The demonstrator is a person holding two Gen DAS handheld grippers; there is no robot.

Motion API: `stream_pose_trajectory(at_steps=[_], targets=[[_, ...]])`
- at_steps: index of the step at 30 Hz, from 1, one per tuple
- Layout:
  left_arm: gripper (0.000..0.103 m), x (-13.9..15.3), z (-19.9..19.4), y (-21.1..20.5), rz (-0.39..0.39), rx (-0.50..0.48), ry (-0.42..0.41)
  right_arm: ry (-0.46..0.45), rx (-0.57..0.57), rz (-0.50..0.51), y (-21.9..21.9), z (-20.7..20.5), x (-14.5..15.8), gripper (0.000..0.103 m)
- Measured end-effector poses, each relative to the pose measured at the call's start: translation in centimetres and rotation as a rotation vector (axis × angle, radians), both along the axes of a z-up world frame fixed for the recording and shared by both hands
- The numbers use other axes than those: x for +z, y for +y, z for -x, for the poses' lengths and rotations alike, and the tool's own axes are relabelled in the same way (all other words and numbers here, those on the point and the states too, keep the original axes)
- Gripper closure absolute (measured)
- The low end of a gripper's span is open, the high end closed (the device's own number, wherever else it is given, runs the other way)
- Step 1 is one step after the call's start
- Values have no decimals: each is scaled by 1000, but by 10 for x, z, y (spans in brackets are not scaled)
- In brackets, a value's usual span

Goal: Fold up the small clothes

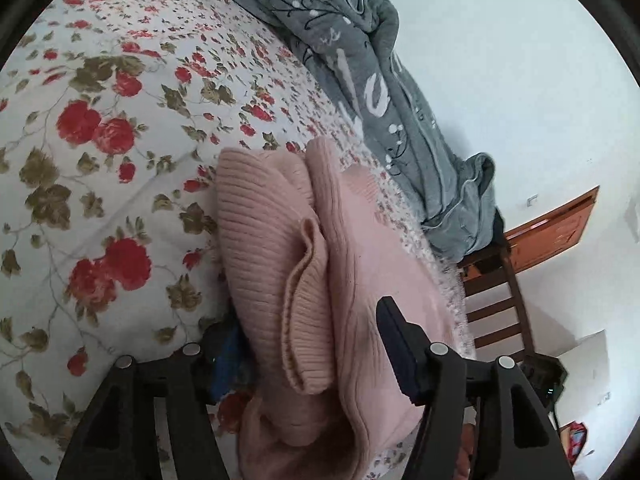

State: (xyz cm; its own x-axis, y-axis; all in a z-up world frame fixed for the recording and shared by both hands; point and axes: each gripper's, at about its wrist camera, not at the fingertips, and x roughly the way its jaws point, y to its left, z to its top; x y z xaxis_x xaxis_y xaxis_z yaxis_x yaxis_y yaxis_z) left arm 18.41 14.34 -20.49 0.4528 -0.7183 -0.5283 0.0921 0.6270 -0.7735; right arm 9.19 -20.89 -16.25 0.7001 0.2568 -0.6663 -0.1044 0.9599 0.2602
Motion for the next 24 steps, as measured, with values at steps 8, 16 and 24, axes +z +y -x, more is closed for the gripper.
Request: stream_pose_trajectory(at_steps=[8, 16, 24], targets=[[43, 6, 7, 0, 23, 0, 14, -122, -56, 152, 42, -1, -33, 69], [57, 15, 2, -16, -49, -12, 25, -145, -130, 382, 74, -7, -38, 70], [78, 24, -2, -28, -118, 37, 49, -108, -96, 368, 71, -11, -36, 70]])
